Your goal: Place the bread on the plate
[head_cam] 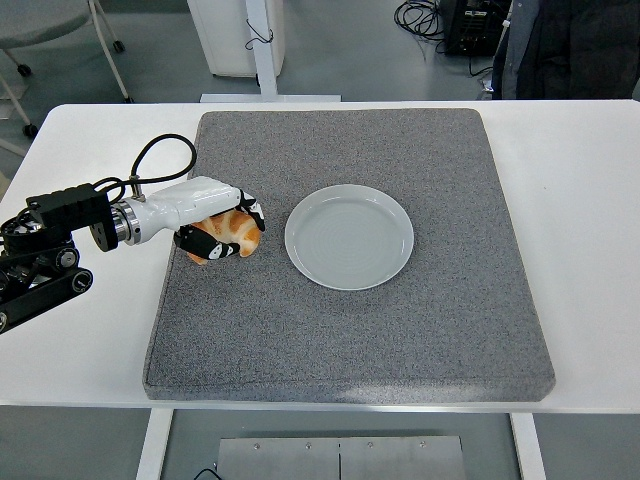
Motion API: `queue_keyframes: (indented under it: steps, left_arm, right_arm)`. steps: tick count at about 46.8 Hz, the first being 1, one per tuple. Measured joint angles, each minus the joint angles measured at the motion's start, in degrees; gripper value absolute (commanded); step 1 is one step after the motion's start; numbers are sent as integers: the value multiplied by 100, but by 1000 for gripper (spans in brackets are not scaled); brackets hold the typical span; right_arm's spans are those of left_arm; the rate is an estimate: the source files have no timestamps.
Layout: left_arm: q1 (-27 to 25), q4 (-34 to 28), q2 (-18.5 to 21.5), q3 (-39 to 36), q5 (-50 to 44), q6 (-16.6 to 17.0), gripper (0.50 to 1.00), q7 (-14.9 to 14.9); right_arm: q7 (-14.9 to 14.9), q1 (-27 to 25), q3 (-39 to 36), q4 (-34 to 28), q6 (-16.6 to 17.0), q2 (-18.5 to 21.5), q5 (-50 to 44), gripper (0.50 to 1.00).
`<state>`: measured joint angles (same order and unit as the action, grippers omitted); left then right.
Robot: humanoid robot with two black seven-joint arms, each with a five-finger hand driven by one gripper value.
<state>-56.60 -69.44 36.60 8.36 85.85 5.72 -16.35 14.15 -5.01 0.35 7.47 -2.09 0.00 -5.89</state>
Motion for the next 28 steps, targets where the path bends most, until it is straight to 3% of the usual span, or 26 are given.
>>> queue_keyframes:
  steps: [22,28]
  left_arm:
    - [-1051,-18,149,-54,-64,-74,500,-10]
    - [-1429,-18,165,-56,-91,-271,500,-10]
  right_arm:
    - [0,0,0,0,-3,0,0,1000]
    - [0,0,0,0,-3,0,-1,1000]
